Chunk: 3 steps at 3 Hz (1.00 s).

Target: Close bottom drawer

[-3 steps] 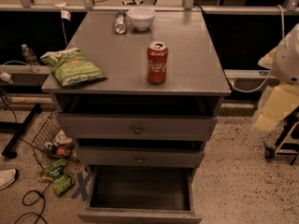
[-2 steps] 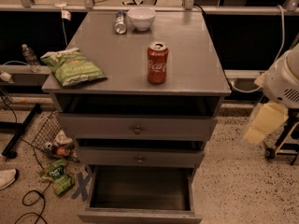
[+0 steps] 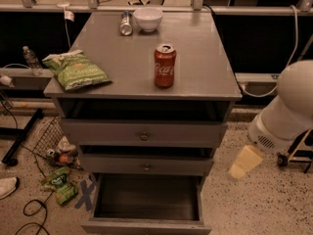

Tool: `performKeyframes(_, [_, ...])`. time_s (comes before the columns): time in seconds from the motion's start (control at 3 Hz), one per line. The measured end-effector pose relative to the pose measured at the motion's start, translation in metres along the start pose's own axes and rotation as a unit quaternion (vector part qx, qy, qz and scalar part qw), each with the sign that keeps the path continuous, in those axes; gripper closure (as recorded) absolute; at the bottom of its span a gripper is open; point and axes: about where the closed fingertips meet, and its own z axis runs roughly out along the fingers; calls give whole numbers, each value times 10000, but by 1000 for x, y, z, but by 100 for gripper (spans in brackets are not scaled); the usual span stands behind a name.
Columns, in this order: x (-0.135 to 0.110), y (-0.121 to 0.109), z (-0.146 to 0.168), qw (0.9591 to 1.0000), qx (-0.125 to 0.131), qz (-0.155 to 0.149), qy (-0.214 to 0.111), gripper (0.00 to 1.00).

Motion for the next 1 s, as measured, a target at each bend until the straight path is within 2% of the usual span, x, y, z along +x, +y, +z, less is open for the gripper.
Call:
performKeyframes(0.33, [9, 15, 55, 9991, -133, 412, -21, 0])
performKeyframes(0.67, [9, 14, 54, 9991, -125, 403, -27, 0])
performKeyframes(1.0, [19, 27, 87, 9981, -286, 450, 298, 0])
